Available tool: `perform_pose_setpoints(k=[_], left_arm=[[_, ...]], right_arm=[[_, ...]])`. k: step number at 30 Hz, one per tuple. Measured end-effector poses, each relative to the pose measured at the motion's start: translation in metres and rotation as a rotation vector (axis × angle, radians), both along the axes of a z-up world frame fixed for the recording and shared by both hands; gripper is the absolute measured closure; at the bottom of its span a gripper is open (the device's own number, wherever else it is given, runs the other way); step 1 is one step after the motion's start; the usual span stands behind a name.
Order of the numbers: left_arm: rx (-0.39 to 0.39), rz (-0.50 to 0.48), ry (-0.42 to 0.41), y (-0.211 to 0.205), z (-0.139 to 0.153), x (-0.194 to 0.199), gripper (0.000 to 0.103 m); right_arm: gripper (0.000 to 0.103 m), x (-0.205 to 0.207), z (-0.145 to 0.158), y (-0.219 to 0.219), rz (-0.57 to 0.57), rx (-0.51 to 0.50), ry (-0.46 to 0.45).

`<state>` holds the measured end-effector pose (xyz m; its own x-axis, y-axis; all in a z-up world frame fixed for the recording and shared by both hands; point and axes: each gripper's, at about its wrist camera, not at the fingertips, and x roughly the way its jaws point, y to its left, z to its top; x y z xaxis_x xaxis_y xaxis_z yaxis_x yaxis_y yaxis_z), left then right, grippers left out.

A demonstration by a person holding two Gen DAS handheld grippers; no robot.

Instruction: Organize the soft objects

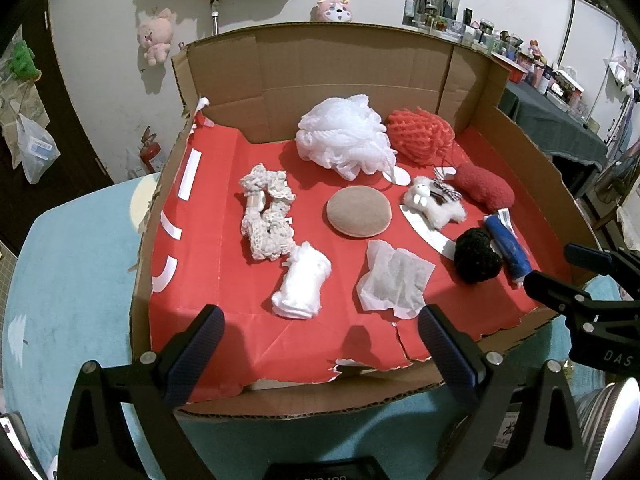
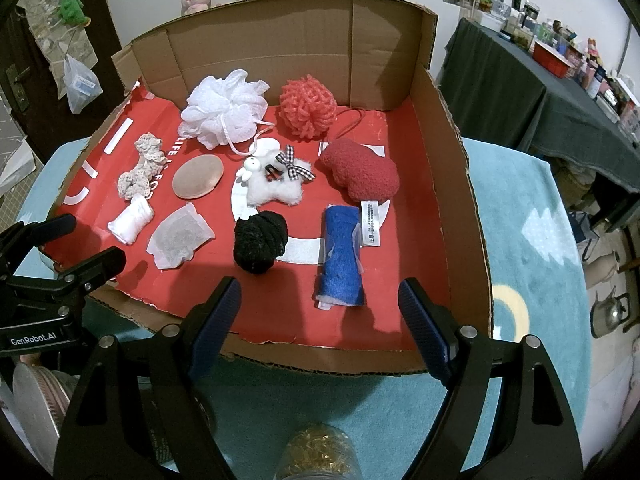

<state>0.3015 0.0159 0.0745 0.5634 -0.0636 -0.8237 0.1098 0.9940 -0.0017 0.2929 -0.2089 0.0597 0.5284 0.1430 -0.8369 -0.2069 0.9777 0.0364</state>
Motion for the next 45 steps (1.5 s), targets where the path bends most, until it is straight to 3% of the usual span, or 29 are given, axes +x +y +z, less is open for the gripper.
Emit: perform_pose_setpoints(k=[17, 23, 30, 32, 33, 37, 45], left_arm=[[-0.014, 0.016, -0.028, 0.005, 0.013, -0.002, 0.004], [-0.041, 0.041, -0.14, 0.017, 0.058, -0.029, 0.004], [-0.06, 0.032, -0.281, 0.014, 0.097, -0.098, 0.0], [-0.045, 0.024, -0.308, 0.009, 0.099, -0.12, 0.0], [-0.044, 0.017, -0.318, 0.006, 0.099, -0.131, 0.0], [-0.074, 0.002, -0.321, 0.0, 0.088, -0.169, 0.0], [-0.075, 0.052, -0.294, -0.005, 0.034, -0.207, 0.0]], right_arm=[[0.022, -0.005, 0.014, 0.0, 0.011, -0.003, -0.039], [0.022, -0.029, 0.058, -0.012, -0.016, 0.008, -0.154], [0.022, -0.094, 0.094, -0.022, 0.006, 0.067, -0.257], [0.015, -0.117, 0.098, -0.021, 0.011, 0.061, -0.295], [0.009, -0.127, 0.098, -0.021, 0.015, 0.06, -0.313], [0.007, -0.168, 0.089, -0.02, 0.022, 0.056, -0.349], [0.007, -0.207, 0.024, -0.018, -0.018, 0.05, -0.296]])
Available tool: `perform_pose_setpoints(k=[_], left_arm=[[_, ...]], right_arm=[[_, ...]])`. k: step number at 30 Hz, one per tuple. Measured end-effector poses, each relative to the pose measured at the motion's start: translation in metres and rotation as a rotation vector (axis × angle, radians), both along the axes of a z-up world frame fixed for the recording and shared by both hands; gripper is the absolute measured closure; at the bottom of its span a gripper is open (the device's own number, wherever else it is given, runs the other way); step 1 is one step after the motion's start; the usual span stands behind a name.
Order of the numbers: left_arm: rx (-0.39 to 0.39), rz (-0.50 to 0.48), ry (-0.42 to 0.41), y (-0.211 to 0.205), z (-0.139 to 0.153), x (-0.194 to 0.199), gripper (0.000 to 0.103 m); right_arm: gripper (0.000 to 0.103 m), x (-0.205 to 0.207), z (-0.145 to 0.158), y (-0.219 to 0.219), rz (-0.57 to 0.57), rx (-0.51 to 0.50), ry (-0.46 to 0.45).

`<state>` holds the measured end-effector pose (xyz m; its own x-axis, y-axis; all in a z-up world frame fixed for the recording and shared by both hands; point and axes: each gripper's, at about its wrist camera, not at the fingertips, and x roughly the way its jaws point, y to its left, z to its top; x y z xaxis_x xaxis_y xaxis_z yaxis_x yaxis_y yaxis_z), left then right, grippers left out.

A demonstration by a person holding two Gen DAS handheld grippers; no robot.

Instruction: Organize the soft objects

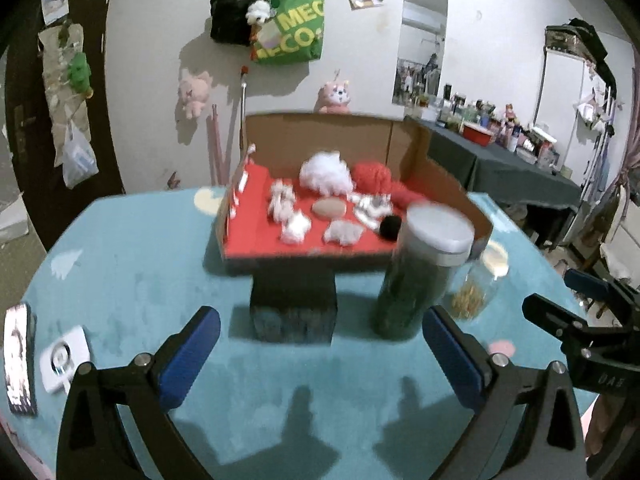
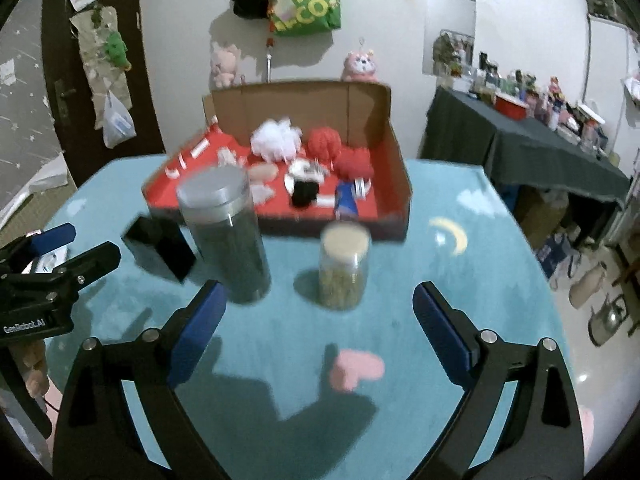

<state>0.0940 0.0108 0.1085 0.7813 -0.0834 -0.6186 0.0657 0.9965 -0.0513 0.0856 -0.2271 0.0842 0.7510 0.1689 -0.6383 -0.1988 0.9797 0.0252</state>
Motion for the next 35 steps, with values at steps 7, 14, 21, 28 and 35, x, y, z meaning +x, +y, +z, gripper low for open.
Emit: perform_pose_setpoints(k=[7, 14, 21, 28, 35], left_arm=[[0.006, -0.021, 0.118, -0.007, -0.058, 0.0, 0.0], [0.018, 0.013, 0.188, -0.008, -0.086, 0.006, 0.0], [0.076, 0.037, 0.211, -0.014, -0.096, 0.008, 0.0], [0.08, 0.052, 0.216, -0.015, -0.097, 0.009, 0.0], [0.082, 0.052, 0.217, -0.016, -0.097, 0.008, 0.0]], right_arm=[[0.007, 0.0, -0.052, 0.005, -0.024, -0.033, 0.089], [0.007, 0.005, -0.079, 0.005, -0.056, -0.078, 0.134], [0.006, 0.013, -0.09, -0.003, -0.091, -0.052, 0.186], [0.004, 0.012, -0.09, 0.0, -0.106, -0.063, 0.185], [0.003, 0.012, -0.091, 0.0, -0.106, -0.062, 0.187]])
